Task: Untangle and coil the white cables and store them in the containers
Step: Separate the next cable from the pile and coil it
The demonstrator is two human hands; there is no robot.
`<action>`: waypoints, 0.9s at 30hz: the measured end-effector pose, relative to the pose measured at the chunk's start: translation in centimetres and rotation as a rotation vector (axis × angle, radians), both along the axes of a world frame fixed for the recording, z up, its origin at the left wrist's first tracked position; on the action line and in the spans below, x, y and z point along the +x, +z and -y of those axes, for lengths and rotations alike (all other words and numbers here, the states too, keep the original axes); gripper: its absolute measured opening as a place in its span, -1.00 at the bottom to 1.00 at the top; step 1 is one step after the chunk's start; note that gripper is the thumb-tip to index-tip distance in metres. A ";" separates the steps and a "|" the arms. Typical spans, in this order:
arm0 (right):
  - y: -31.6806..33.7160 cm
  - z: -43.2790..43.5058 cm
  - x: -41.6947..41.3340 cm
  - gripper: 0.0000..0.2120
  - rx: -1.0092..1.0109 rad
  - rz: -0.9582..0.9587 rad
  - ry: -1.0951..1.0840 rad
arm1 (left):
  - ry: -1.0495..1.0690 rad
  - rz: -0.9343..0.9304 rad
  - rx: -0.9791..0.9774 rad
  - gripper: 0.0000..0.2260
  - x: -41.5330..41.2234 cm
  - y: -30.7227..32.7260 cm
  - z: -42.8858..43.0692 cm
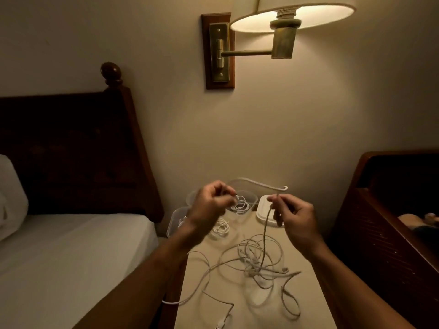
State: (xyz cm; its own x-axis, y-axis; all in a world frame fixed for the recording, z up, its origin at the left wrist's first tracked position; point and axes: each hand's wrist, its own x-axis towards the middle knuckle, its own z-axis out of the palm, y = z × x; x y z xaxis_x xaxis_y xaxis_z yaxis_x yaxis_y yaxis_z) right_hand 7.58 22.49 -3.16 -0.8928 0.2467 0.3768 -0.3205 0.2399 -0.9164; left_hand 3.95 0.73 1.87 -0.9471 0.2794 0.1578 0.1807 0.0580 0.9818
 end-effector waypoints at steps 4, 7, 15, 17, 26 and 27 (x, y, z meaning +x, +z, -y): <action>3.1 1.4 -0.1 -0.85 -0.006 -0.078 0.057 | -0.069 -0.075 -0.243 -0.79 1.2 -3.1 -3.5; 4.1 2.5 0.1 -0.84 -0.118 -0.137 0.042 | -0.063 -0.083 -0.183 -0.85 0.9 -3.1 -5.1; -2.0 5.1 1.5 -0.85 -0.121 0.061 0.018 | -0.050 0.141 0.277 -0.78 0.2 0.4 -5.7; -4.4 5.8 2.0 -0.87 0.047 0.081 0.079 | -0.051 0.132 0.317 -0.79 -0.2 0.8 -5.3; -8.3 1.6 1.0 -0.77 0.411 0.168 0.052 | 0.067 0.145 0.765 -0.81 -1.9 6.5 0.1; -8.0 1.3 0.9 -0.77 0.373 0.163 0.055 | 0.110 0.108 0.758 -0.79 -2.0 6.6 0.7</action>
